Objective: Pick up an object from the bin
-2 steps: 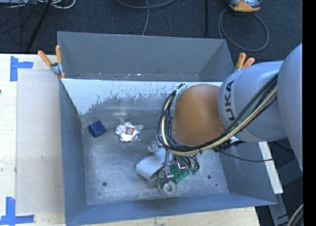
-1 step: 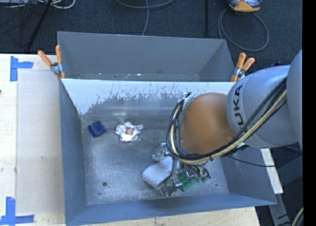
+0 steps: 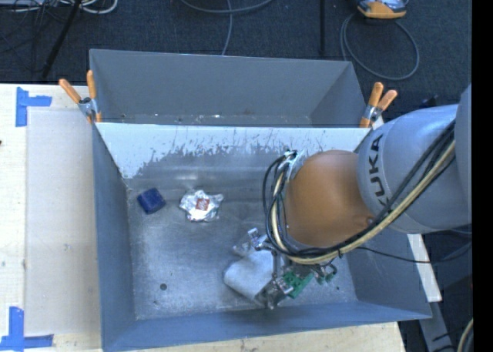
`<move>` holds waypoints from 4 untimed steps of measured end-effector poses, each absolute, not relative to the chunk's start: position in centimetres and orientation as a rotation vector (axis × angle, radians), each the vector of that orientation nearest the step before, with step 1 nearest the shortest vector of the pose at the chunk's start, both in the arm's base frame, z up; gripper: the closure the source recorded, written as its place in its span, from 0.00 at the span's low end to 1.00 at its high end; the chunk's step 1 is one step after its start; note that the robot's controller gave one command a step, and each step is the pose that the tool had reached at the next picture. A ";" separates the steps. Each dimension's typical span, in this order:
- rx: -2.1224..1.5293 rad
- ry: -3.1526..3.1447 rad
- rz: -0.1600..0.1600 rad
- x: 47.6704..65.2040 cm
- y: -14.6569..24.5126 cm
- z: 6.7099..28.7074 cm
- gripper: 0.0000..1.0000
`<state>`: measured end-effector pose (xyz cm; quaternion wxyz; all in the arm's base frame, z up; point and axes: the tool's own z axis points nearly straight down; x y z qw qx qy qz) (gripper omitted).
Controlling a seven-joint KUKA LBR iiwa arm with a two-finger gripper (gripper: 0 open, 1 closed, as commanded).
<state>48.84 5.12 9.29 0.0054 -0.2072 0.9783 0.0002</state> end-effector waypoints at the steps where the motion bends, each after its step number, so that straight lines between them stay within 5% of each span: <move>1: -1.063 2.928 -0.009 48.9 4.6 9.1 0.00; 2: -1.060 2.930 -0.008 48.9 4.6 9.1 1.00; 4: -1.059 2.953 0.002 49.4 5.2 11.3 1.00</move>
Offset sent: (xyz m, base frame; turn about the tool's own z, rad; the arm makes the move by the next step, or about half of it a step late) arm -0.0173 -0.0173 -0.0229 -0.4179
